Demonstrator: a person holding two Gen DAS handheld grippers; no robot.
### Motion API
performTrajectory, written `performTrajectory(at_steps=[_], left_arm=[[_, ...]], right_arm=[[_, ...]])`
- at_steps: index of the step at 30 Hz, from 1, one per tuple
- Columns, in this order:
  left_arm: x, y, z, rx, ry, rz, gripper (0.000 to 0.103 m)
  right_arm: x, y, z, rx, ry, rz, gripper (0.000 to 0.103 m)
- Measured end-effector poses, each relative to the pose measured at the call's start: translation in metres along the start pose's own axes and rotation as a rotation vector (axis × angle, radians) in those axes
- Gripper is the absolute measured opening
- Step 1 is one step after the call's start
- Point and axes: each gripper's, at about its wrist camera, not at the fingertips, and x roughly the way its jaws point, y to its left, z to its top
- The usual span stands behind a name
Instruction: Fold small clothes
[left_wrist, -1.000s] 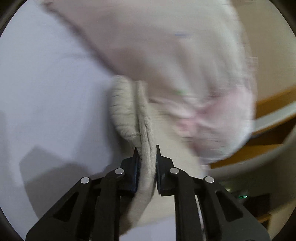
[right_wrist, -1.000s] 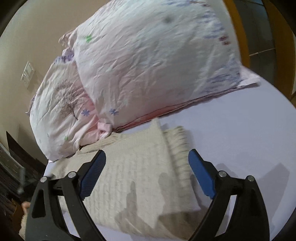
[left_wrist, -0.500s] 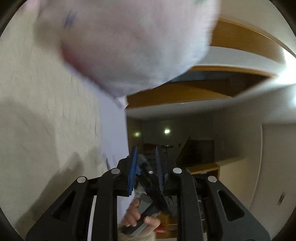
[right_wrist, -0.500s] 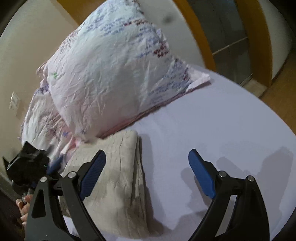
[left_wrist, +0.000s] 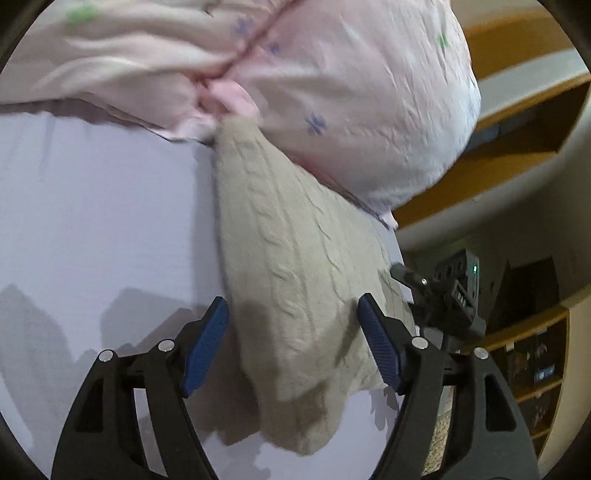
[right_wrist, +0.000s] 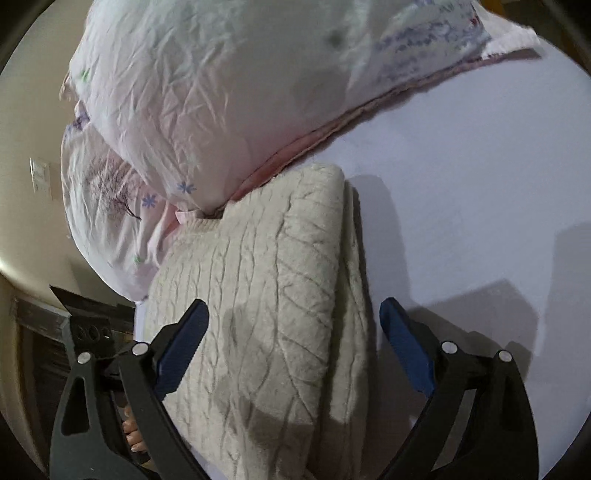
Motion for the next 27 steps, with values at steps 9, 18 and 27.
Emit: performTrajectory(at_steps=[9, 18, 27], left_arm=[[0.005, -0.008, -0.003, 0.049, -0.044, -0.016, 0.043], [-0.101, 0.024, -0.024, 0.156, -0.300, 0.299, 0.050], [-0.149, 0.004, -0.113, 0.263, -0.358, 0.741, 0.102]], right_arm=[[0.003, 0.017, -0.022, 0.020, -0.015, 0.208, 0.031], [0.051, 0.120, -0.037, -0.325, -0.064, -0.068, 0.040], [-0.047, 0.153, -0.121, -0.454, -0.299, -0.104, 0.101]])
